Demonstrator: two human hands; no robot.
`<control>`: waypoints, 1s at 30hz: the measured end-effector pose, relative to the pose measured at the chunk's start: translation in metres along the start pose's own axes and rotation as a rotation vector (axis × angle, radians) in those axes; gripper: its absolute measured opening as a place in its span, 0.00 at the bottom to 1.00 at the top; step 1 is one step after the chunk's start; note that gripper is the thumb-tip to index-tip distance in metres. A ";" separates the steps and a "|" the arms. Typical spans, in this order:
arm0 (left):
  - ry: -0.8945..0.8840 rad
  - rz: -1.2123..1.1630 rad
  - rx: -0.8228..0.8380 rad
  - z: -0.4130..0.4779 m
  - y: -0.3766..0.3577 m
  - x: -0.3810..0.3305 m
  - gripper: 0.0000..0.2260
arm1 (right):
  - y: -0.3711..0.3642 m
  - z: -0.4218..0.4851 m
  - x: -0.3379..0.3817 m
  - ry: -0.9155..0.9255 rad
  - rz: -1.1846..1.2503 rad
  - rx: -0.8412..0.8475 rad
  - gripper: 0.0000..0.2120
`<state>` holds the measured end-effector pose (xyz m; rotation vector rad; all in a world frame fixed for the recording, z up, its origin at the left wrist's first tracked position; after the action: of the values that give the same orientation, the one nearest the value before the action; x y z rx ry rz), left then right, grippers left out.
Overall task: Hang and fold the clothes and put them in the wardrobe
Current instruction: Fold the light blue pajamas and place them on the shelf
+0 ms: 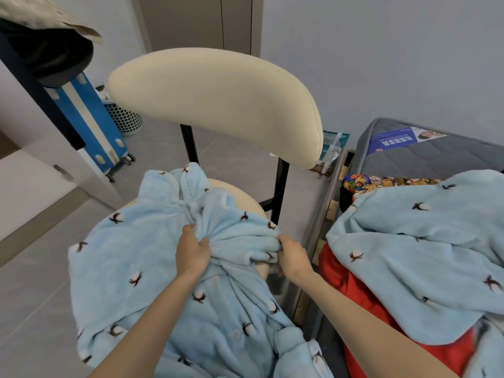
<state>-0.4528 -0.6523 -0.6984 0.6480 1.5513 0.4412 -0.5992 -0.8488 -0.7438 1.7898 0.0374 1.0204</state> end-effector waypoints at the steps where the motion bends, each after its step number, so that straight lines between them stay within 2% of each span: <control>1: -0.003 -0.030 0.014 -0.002 0.001 -0.004 0.15 | 0.010 -0.001 0.003 0.012 0.065 -0.073 0.08; 4: -0.032 -0.180 0.095 -0.012 0.000 -0.023 0.20 | 0.058 -0.007 0.019 0.080 0.239 -0.391 0.06; 7: -0.074 -0.301 0.338 -0.033 -0.016 -0.052 0.21 | 0.111 -0.014 0.041 0.182 0.374 -0.634 0.09; 9: -0.137 -0.265 0.509 -0.050 -0.029 -0.070 0.22 | 0.137 -0.021 0.052 0.248 0.418 -0.731 0.11; 11: -0.205 -0.227 0.587 -0.067 -0.036 -0.083 0.26 | 0.150 -0.030 0.056 0.281 0.430 -0.741 0.11; 14: -0.300 -0.188 0.583 -0.083 -0.033 -0.098 0.30 | 0.156 -0.044 0.058 0.358 0.442 -0.698 0.11; 19: -0.273 -0.264 0.412 -0.082 -0.002 -0.105 0.23 | 0.155 -0.060 0.069 0.460 0.377 -0.587 0.12; 22: -0.219 -0.329 0.287 -0.073 0.032 -0.107 0.20 | 0.136 -0.076 0.095 0.645 0.190 -0.445 0.10; 26: -0.124 -0.410 0.125 -0.053 0.088 -0.097 0.17 | 0.081 -0.099 0.153 0.979 -0.088 -0.283 0.10; 28: -0.075 -0.424 0.050 -0.043 0.115 -0.081 0.15 | 0.035 -0.107 0.177 1.064 -0.195 -0.097 0.16; 29: -0.045 -0.416 0.024 -0.039 0.126 -0.070 0.14 | 0.011 -0.108 0.182 1.002 -0.202 0.056 0.21; 30: -0.010 -0.400 0.008 -0.036 0.136 -0.059 0.14 | -0.010 -0.110 0.182 0.863 -0.150 0.235 0.25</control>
<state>-0.4690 -0.5825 -0.5642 0.3314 1.6259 0.1298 -0.5502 -0.6775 -0.6273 1.3892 0.8361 1.6508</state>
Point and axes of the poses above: each hand's wrist, its own z-axis towards the middle knuckle, its own y-axis out of the back of the hand, x = y × z, the point moved 7 cm from there along z, towards the middle knuckle, and after that the axes turned 13 degrees about -x, right-handed, at the moved point
